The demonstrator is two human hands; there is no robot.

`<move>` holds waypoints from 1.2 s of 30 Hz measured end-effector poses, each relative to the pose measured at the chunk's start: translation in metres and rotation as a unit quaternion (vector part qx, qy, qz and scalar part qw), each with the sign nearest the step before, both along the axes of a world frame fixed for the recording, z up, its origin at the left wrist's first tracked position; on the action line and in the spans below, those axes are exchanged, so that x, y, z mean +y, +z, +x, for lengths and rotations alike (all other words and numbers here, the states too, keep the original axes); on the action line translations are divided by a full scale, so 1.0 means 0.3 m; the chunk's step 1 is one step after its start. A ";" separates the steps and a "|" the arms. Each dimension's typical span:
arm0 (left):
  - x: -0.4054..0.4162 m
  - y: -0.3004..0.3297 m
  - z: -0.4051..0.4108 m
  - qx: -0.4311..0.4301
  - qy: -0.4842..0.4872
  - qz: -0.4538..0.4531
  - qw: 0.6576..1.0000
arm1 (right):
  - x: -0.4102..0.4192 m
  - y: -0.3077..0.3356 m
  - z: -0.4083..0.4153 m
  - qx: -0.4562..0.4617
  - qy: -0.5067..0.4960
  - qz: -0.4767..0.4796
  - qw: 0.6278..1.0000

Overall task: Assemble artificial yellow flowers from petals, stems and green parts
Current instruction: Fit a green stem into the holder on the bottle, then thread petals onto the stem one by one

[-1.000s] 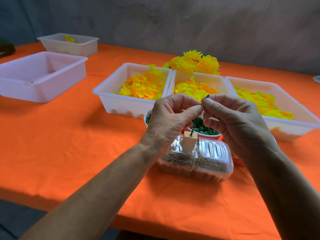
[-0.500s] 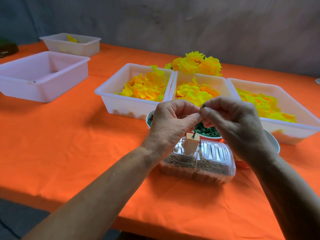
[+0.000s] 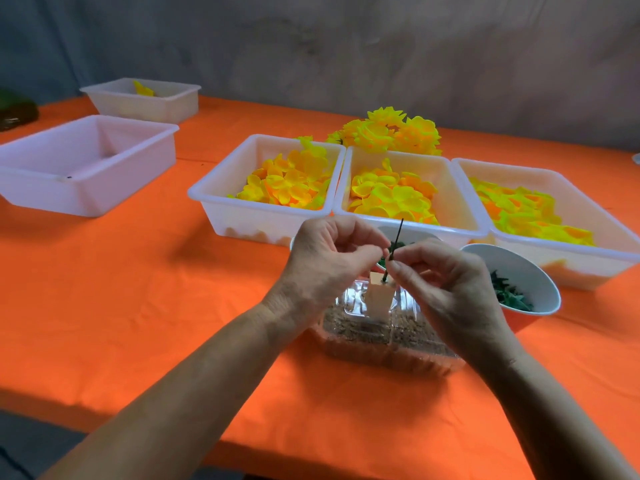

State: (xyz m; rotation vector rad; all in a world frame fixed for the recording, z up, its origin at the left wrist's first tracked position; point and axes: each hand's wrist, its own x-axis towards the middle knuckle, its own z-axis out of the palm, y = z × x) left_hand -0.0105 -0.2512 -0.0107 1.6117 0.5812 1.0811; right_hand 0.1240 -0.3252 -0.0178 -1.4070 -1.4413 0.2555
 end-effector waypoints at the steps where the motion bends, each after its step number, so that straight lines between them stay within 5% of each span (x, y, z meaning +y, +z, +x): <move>1: -0.001 -0.004 0.001 0.010 -0.002 0.003 1.000 | -0.002 0.001 0.002 -0.012 -0.001 0.001 1.000; 7: 0.047 0.000 -0.013 0.022 -0.037 0.006 0.999 | -0.007 0.014 0.014 0.001 0.020 -0.002 1.000; 10: 0.170 -0.001 -0.019 0.090 0.082 0.057 0.991 | -0.002 0.025 0.016 0.026 0.036 -0.015 0.999; 15: 0.467 0.009 -0.058 0.358 0.246 0.165 0.885 | 0.001 0.062 0.036 0.106 0.112 -0.097 0.983; 21: 0.725 -0.021 -0.050 0.536 0.207 0.151 0.804 | 0.037 0.081 0.087 0.166 0.167 -0.179 0.955; 25: 0.800 -0.045 -0.018 0.625 0.099 0.173 0.755 | 0.066 0.095 0.116 0.195 0.207 -0.238 0.929; 32: 0.786 -0.038 0.053 0.604 0.097 0.212 0.762 | 0.092 0.116 0.147 0.220 0.270 -0.299 0.888; 36: 0.735 -0.042 0.102 0.527 0.053 0.189 0.827 | 0.112 0.107 0.144 0.258 0.220 -0.284 0.897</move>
